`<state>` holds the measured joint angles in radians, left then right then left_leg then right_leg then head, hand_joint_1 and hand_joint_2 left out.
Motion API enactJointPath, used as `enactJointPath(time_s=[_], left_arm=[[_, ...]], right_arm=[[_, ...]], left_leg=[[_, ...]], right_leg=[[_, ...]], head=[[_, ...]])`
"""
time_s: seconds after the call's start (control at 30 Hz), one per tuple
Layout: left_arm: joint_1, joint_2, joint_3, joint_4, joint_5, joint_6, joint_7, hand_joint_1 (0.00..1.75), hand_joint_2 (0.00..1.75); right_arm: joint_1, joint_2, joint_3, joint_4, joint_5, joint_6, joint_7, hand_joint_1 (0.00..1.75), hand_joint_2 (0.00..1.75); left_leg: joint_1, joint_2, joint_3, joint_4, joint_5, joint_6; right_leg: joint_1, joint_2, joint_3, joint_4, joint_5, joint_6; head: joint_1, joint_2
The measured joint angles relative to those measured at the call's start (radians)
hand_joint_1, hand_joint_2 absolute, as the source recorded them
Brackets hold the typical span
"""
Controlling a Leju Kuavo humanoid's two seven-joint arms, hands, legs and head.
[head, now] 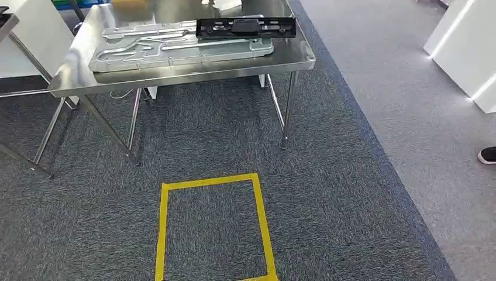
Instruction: Take the parts from the cabinet and place them on the table.
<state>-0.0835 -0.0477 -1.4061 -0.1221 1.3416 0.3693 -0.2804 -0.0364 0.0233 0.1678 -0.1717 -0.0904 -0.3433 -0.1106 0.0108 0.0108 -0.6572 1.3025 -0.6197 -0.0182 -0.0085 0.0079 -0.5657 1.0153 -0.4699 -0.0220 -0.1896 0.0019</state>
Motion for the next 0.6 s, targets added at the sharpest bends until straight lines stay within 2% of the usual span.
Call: enactJointPath(time_s=[0.03,0.1,0.13,0.17,0.2,0.27,0.3,0.33,0.37,0.4,0.43,0.47,0.5,0.53,0.6], left_arm=[[0.000,0.000,-0.001,0.000,-0.004,0.000,0.000,0.00,0.00],[-0.002,0.000,-0.002,0.000,-0.013,-0.002,0.001,0.00,0.00],[-0.003,0.001,-0.003,0.000,-0.013,-0.002,0.001,0.00,0.00],[-0.005,0.002,-0.003,0.000,-0.013,-0.002,0.001,0.00,0.00],[-0.007,0.002,-0.003,0.000,-0.013,-0.002,0.002,0.00,0.00],[-0.006,0.001,-0.003,0.000,-0.013,-0.002,0.002,0.00,0.00],[-0.007,0.000,-0.003,0.000,-0.012,-0.002,0.002,0.00,0.00],[-0.008,-0.001,-0.003,0.000,-0.011,-0.002,0.001,0.00,0.00],[-0.008,0.000,-0.003,0.000,-0.009,-0.002,0.000,0.00,0.00],[-0.006,-0.001,-0.003,0.000,-0.008,-0.001,0.000,0.00,0.00],[-0.003,-0.001,-0.003,0.000,-0.008,0.000,0.000,0.00,0.00],[-0.002,-0.002,-0.003,0.000,-0.008,0.000,0.000,0.00,0.00],[-0.002,-0.002,-0.003,0.000,-0.008,0.001,0.001,0.00,0.00],[-0.002,-0.003,-0.003,0.000,-0.008,0.001,0.000,0.00,0.00],[-0.002,-0.004,-0.003,0.000,-0.009,0.001,0.000,0.00,0.00]], right_arm=[[0.000,0.000,0.000,0.000,0.000,-0.002,0.002,0.00,0.00],[-0.002,0.000,0.000,0.000,0.003,-0.006,0.003,0.00,0.00],[-0.002,0.001,0.000,0.000,0.005,-0.007,0.004,0.00,0.00],[-0.003,0.002,0.002,0.000,0.010,-0.009,0.005,0.00,0.00],[-0.003,0.002,0.003,0.000,0.011,-0.011,0.006,0.00,0.00],[-0.002,0.002,0.004,0.000,0.014,-0.012,0.006,0.00,0.00],[-0.002,-0.002,0.004,0.000,0.015,-0.014,0.006,0.00,0.00],[-0.002,-0.003,0.005,0.000,0.019,-0.017,0.006,0.00,0.00],[-0.002,-0.003,0.008,0.000,0.029,-0.019,0.005,0.00,0.00],[-0.003,-0.003,0.012,0.000,0.042,-0.022,0.004,0.00,0.00],[-0.003,-0.003,0.021,0.000,0.058,-0.027,0.000,0.00,0.00],[-0.003,-0.005,0.030,0.000,0.072,-0.033,-0.004,0.00,0.00],[-0.002,-0.005,0.038,0.000,0.085,-0.039,-0.009,0.00,0.00],[-0.002,-0.006,0.047,0.000,0.097,-0.048,-0.015,0.00,0.00],[-0.002,-0.009,0.061,0.000,0.109,-0.065,-0.036,0.00,0.00]], left_leg=[[0.000,0.000,0.028,-0.058,0.037,0.005],[-0.004,-0.009,0.117,-0.236,0.123,0.023],[-0.009,-0.022,0.138,-0.285,0.115,0.035],[-0.011,-0.016,0.136,-0.293,0.121,0.031],[-0.015,-0.015,0.135,-0.293,0.121,0.031],[-0.017,-0.014,0.135,-0.299,0.126,0.042],[-0.006,-0.010,0.144,-0.313,0.138,0.047],[-0.004,-0.006,0.146,-0.322,0.144,0.052],[-0.004,-0.003,0.141,-0.324,0.149,0.057],[-0.005,0.000,0.138,-0.323,0.150,0.057],[-0.006,0.004,0.136,-0.323,0.150,0.057],[-0.006,0.006,0.134,-0.321,0.150,0.057],[-0.006,0.008,0.133,-0.318,0.150,0.057],[-0.005,0.008,0.133,-0.315,0.149,0.055],[-0.003,0.008,0.133,-0.306,0.143,0.047]], right_leg=[[0.002,0.004,0.001,0.001,0.000,0.000],[0.006,0.012,0.004,0.002,0.000,0.000],[0.004,0.013,0.003,0.003,0.001,0.003],[0.006,0.016,0.001,0.004,0.003,0.011],[0.003,0.016,0.000,0.005,0.003,0.017],[0.002,0.017,0.002,-0.002,0.008,0.030],[0.008,0.018,0.004,-0.003,0.006,0.037],[0.003,0.012,-0.006,0.025,-0.019,0.039],[0.002,0.007,-0.037,0.090,-0.064,0.042],[-0.002,0.005,-0.075,0.173,-0.108,0.047],[-0.005,0.004,-0.111,0.252,-0.139,0.051],[-0.006,0.003,-0.131,0.298,-0.149,0.054],[-0.007,0.001,-0.130,0.297,-0.135,0.057],[-0.009,-0.002,-0.105,0.250,-0.101,0.059],[-0.015,-0.010,-0.007,0.067,-0.015,0.060]], head=[[0.000,0.000],[0.000,0.000],[0.000,0.000],[0.000,0.000],[0.000,0.000],[0.000,0.000],[0.000,0.000],[0.001,0.000],[0.000,0.000],[0.000,0.000],[0.000,0.000],[0.000,0.000],[0.000,0.000],[0.000,0.000],[0.000,0.000]])
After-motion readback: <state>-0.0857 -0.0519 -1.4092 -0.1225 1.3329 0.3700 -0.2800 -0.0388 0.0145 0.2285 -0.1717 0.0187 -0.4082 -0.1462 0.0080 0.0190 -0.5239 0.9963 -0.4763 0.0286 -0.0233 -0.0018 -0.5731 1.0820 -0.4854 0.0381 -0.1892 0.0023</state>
